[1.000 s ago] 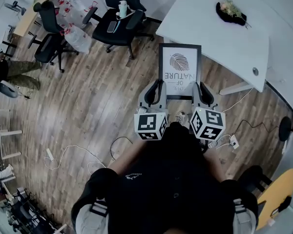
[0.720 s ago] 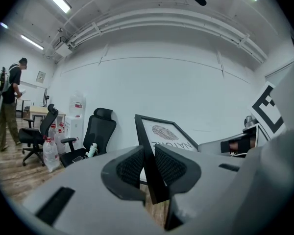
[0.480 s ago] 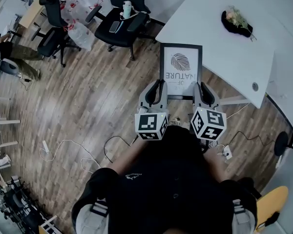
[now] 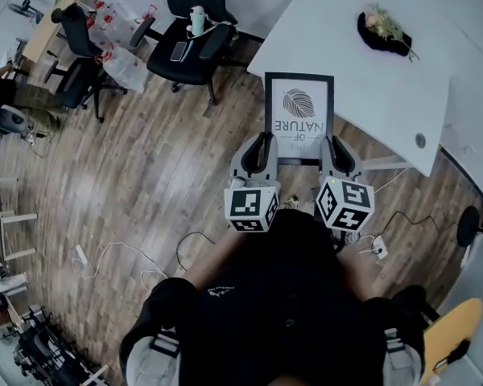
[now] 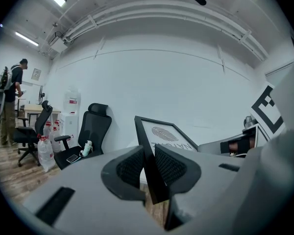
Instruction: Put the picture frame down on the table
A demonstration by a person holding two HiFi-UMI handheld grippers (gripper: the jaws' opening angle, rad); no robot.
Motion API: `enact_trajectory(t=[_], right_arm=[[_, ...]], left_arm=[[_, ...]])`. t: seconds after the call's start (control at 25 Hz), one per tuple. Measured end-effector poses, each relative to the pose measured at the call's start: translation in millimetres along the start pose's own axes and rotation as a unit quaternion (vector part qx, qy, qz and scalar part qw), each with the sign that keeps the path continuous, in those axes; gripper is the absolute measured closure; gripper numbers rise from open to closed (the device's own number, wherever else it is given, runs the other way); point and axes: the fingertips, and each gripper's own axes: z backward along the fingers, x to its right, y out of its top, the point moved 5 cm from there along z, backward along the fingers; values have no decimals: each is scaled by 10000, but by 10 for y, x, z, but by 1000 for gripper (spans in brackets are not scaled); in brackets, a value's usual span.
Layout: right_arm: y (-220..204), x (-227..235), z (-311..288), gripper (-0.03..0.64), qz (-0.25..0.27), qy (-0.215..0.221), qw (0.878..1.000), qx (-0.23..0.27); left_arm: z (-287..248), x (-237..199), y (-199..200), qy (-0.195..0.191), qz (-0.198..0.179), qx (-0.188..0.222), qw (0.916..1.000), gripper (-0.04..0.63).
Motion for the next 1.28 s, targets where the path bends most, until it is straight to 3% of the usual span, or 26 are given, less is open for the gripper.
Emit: enact_trajectory(t=[0.24, 0.52, 0.84, 1.28], right_arm=[[71, -13, -257, 548, -45, -375, 9993, -19], [273, 277, -685, 548, -317, -941, 9950, -91], [576, 127, -1402, 546, -392, -1039, 9937, -126], [886, -1, -2075, 546, -562, -1480, 9873, -106]], left_arm=[[-402, -213, 21, -342, 55, -103, 9993, 520], [-1101, -240, 142, -942, -13, -252, 9952, 520], [-1779, -755, 399, -1074, -54, -355, 9936, 522], [-2455, -1228, 630, -1536, -113, -449, 9871, 520]])
